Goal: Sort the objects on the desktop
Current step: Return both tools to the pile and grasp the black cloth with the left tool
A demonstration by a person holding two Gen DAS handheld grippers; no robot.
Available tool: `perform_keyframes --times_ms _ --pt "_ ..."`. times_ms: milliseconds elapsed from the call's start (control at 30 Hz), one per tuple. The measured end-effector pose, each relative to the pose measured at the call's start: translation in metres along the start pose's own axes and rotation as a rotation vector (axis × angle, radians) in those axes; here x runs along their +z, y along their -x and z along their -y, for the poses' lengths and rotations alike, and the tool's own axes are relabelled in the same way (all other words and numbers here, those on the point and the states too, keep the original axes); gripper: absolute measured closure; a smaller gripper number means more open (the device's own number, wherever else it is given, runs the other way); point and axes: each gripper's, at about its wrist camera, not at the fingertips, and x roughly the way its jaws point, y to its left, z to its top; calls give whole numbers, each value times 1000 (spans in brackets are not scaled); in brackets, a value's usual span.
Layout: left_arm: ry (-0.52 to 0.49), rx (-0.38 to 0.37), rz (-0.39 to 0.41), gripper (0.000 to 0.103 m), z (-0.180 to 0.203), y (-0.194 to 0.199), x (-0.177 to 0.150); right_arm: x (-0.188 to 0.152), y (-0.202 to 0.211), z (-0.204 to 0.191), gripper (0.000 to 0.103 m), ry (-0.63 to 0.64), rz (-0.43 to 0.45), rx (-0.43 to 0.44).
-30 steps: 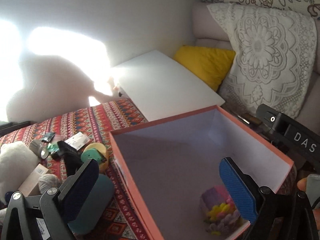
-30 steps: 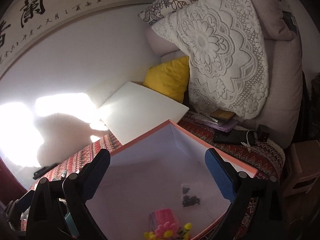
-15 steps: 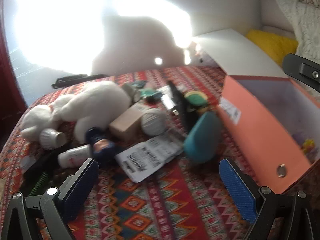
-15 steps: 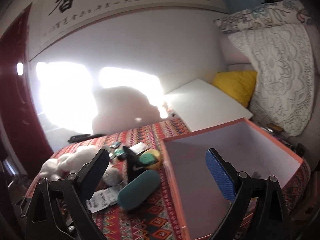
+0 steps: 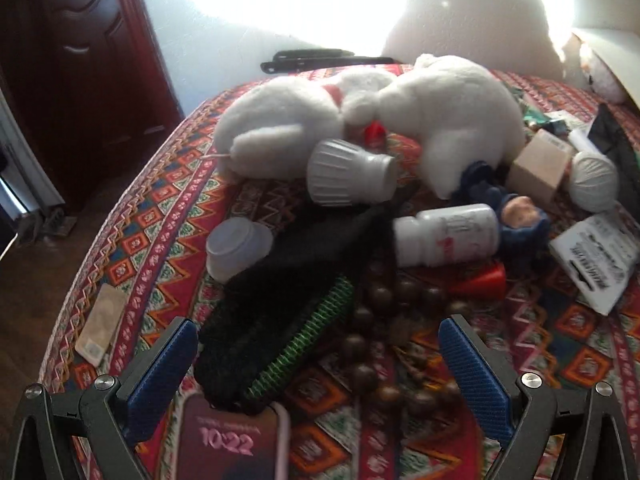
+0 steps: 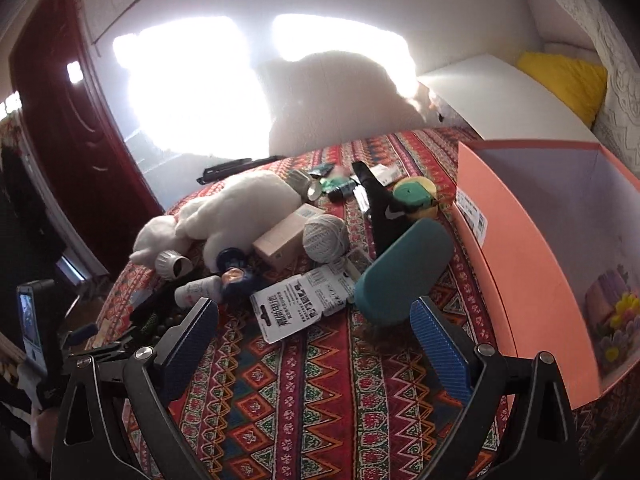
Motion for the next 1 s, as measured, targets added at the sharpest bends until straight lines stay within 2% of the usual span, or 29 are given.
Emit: perform_keyframes --times_ms 133,233,400,467,533,567,600,633,667,800,867,933,967,1000 --pt "-31 -37 -68 4 0 -31 6 5 -29 27 5 -110 -76 -64" --pt "-47 -3 -77 4 4 -50 12 6 -44 39 5 -171 -111 -72" --pt "-67 7 -118 4 15 -82 23 10 -64 52 5 -215 -104 -154" --pt "-18 -9 -124 4 13 -86 28 15 -74 58 5 -254 -108 -136" --pt "12 -28 -138 14 11 -88 33 19 -84 60 5 -262 -107 -155" --pt "19 -37 -143 31 11 -88 35 20 -89 61 5 -264 -109 -168" --pt "19 -24 -150 54 11 -89 35 22 -95 63 5 -274 -104 -175" --pt "18 -10 -158 61 10 -91 36 25 -101 65 5 -282 -105 -193" --pt "34 -27 -163 68 8 -91 36 27 -107 67 5 -291 -113 -214" --pt "109 -79 -158 85 -3 -78 39 34 -133 76 5 -329 -136 -257" --pt "152 -104 -144 89 -10 -65 41 33 -148 85 5 -368 -172 -248" --pt "206 -134 -120 89 -18 -48 41 26 -162 99 5 -445 -225 -200" --pt "227 -152 -107 89 -22 -39 40 23 -168 105 11 -481 -250 -177" --pt "247 -170 -95 89 -27 -31 40 23 -167 109 21 -493 -248 -169"
